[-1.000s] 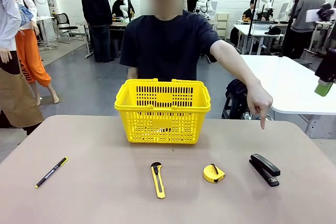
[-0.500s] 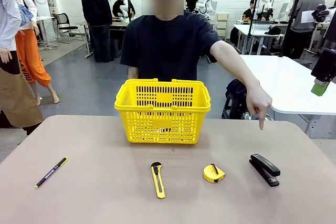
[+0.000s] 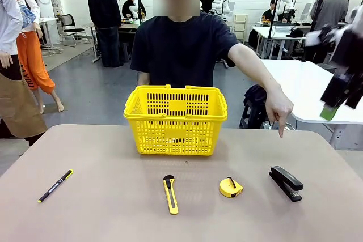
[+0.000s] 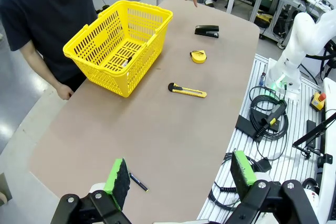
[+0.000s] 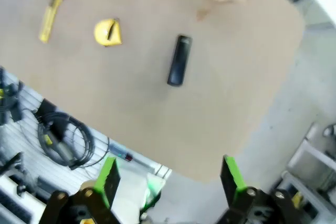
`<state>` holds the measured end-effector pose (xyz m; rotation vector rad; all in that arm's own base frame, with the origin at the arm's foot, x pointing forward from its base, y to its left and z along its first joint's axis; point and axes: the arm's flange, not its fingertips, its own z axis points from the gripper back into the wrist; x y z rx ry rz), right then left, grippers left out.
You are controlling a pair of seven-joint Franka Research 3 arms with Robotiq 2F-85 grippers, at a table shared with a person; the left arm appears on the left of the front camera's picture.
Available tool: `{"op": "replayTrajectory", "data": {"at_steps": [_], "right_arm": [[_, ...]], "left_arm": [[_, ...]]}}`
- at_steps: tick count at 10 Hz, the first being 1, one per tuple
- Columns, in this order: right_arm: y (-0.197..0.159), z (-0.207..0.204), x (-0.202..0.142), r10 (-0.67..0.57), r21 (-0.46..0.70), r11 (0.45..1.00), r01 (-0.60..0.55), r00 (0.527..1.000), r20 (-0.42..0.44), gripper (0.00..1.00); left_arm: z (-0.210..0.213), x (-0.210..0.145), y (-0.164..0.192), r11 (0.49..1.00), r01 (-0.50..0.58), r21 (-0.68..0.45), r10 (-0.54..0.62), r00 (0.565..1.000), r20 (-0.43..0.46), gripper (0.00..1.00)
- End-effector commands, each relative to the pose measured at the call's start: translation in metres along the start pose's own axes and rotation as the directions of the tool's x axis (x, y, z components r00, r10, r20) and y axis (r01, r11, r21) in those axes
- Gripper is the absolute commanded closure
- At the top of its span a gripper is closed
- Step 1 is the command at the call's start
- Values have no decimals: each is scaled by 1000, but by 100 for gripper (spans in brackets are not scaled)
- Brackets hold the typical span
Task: Place the items the person wants into the basket.
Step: Pick up the item the person points to and place it in the Market Basket.
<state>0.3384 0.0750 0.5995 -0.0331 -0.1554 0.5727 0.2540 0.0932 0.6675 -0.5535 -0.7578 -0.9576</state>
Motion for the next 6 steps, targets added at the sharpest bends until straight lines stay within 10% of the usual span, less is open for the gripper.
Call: {"op": "replayTrajectory", "data": {"at_steps": [1, 6], "right_arm": [[-4, -50, 3, 95, 54, 994, -98, 993, 64, 0], [-21, -161, 41, 36, 104, 994, -34, 999, -15, 0]], "left_arm": [[0, 0, 0, 1000, 2, 6, -2, 1000, 0, 0], [0, 0, 0, 1000, 2, 6, -2, 1000, 0, 0]]}}
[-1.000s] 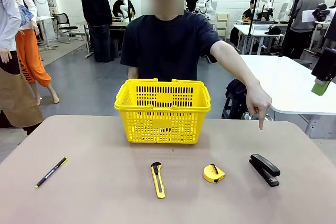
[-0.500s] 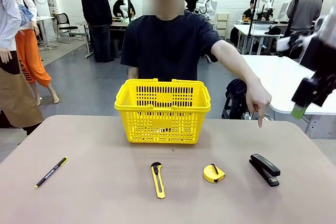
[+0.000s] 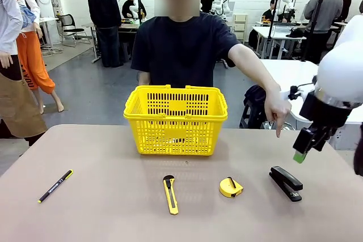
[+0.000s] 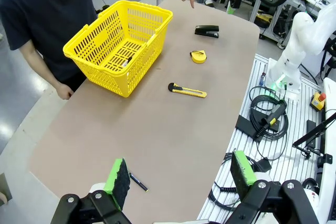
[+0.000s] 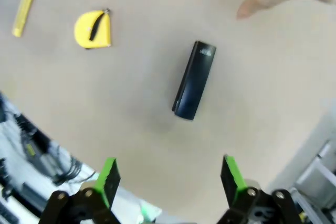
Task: Place the items the person wants into the basket.
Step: Pick up the item the person points to and place it in the Market Basket.
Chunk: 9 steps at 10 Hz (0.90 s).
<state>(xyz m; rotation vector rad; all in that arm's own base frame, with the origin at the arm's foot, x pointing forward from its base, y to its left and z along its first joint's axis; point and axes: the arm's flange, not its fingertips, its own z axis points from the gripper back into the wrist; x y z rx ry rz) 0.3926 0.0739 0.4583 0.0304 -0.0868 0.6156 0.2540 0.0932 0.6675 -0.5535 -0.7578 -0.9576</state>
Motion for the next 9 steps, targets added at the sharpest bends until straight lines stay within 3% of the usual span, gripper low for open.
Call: {"op": "replayTrajectory", "data": {"at_steps": [1, 4, 9], "right_arm": [[-5, -30, 30, 6, 40, 999, -7, 1000, 17, 0], [-8, -67, 52, 15, 46, 999, -15, 1000, -16, 0], [-5, -73, 48, 6, 36, 999, -5, 999, -34, 0]], "left_arm": [[0, 0, 0, 1000, 2, 6, -2, 1000, 0, 0], [0, 0, 0, 1000, 2, 6, -2, 1000, 0, 0], [0, 0, 0, 1000, 2, 6, -2, 1000, 0, 0]]}}
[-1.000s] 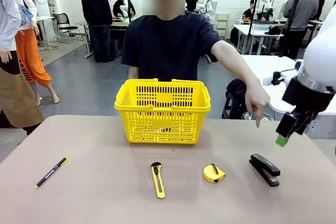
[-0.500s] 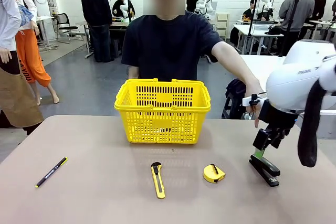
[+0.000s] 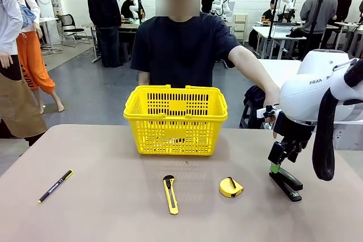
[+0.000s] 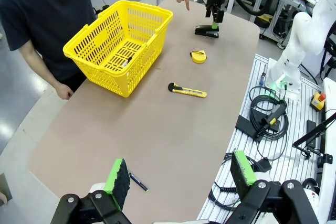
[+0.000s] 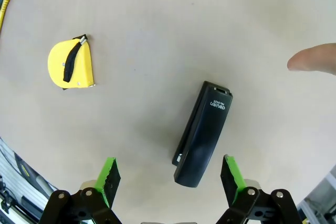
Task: Place the items the person wants into the basket.
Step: Pick up the item the person points to and place it in the Market Basket.
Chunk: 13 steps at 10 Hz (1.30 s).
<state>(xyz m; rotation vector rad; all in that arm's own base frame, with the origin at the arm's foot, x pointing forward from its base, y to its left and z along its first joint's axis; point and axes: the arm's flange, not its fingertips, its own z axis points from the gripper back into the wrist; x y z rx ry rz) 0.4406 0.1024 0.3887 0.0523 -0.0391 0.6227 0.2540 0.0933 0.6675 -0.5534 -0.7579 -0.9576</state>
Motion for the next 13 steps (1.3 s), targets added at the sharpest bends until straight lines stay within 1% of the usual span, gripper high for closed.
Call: {"op": "replayTrajectory", "data": {"at_steps": [1, 2, 3, 6, 11, 12, 13], "right_arm": [[0, 1, -1, 0, 1, 1000, 0, 1000, 4, 0], [0, 0, 0, 0, 0, 1000, 0, 1000, 0, 0], [-5, -13, 2, -44, -28, 999, 43, 998, -42, 0], [-16, -32, 6, -122, -55, 991, 120, 991, -52, 0], [-25, -64, 14, -113, -39, 993, 110, 988, -107, 0], [-26, -65, 14, -112, -64, 992, 105, 987, -113, 20], [-25, -65, 13, -111, -85, 991, 101, 987, -118, 58]], "left_arm": [[0, 0, 0, 1000, 2, 6, -2, 1000, 0, 0], [0, 0, 0, 1000, 2, 6, -2, 1000, 0, 0], [0, 0, 0, 1000, 2, 6, -2, 1000, 0, 0], [0, 0, 0, 1000, 2, 6, -2, 1000, 0, 0], [0, 0, 0, 1000, 2, 6, -2, 1000, 0, 0], [0, 0, 0, 1000, 2, 6, -2, 1000, 0, 0], [0, 0, 0, 1000, 2, 6, -2, 1000, 0, 0]]}}
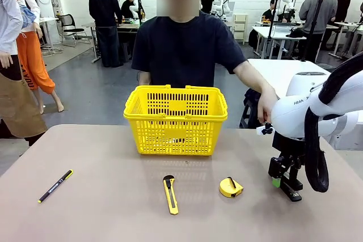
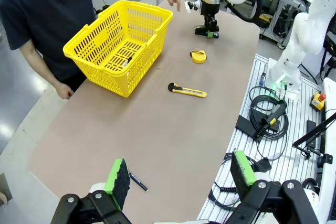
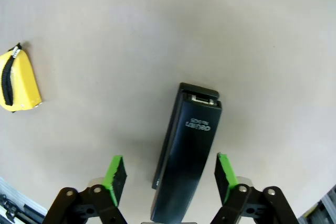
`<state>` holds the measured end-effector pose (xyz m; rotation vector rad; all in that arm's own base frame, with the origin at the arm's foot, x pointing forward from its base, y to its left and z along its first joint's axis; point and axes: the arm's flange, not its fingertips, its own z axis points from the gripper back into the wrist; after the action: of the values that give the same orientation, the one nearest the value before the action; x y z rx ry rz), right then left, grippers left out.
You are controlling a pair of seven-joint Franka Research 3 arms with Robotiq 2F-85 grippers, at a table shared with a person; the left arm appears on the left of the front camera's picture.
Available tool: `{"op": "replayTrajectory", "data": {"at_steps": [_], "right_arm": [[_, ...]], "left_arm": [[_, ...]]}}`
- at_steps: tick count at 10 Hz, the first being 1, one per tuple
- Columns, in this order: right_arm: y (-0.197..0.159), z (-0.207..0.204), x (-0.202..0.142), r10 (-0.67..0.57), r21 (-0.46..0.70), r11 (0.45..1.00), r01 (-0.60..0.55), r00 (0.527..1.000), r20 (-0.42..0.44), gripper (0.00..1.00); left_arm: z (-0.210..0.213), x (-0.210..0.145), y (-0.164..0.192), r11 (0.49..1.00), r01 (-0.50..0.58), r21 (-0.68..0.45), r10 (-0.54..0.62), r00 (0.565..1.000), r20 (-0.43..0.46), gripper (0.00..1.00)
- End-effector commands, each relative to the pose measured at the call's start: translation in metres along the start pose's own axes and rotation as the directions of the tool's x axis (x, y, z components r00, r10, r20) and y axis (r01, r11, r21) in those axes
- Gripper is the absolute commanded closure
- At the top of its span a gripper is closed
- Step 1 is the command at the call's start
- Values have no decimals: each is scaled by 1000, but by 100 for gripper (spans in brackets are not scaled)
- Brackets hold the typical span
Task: Place the items the person wants into the basket.
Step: Pick up the item the person points to and place it in the Market Basket.
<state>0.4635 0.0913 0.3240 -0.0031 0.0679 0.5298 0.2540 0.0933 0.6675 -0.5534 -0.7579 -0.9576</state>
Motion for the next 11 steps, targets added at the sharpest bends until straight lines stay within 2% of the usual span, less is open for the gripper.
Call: {"op": "replayTrajectory", "data": {"at_steps": [1, 2, 4, 5, 6, 9, 10, 11], "right_arm": [[1, 1, 3, -15, -60, 998, 15, 1000, 0, 78], [1, 0, 3, -17, -62, 998, 17, 1000, -1, 100], [0, 1, 2, -17, -63, 998, 17, 1000, 0, 100], [0, 1, 2, -15, -62, 998, 15, 1000, -4, 95], [0, 2, 1, -16, -58, 998, 16, 1000, -2, 100], [1, 11, -3, -23, -55, 998, 23, 1000, 8, 100], [7, 36, -11, -40, -38, 998, 40, 999, 24, 88], [19, 92, -32, -27, -3, 1000, 27, 998, 60, 88]], "left_arm": [[0, 0, 0, 1000, 2, 6, -2, 1000, 0, 0], [0, 0, 0, 1000, 2, 6, -2, 1000, 0, 0], [0, 0, 0, 1000, 2, 6, -2, 1000, 0, 0], [0, 0, 0, 1000, 2, 6, -2, 1000, 0, 0], [0, 0, 0, 1000, 2, 6, -2, 1000, 0, 0], [0, 0, 0, 1000, 2, 6, -2, 1000, 0, 0], [0, 0, 0, 1000, 2, 6, -2, 1000, 0, 0], [0, 0, 0, 1000, 2, 6, -2, 1000, 0, 0]]}}
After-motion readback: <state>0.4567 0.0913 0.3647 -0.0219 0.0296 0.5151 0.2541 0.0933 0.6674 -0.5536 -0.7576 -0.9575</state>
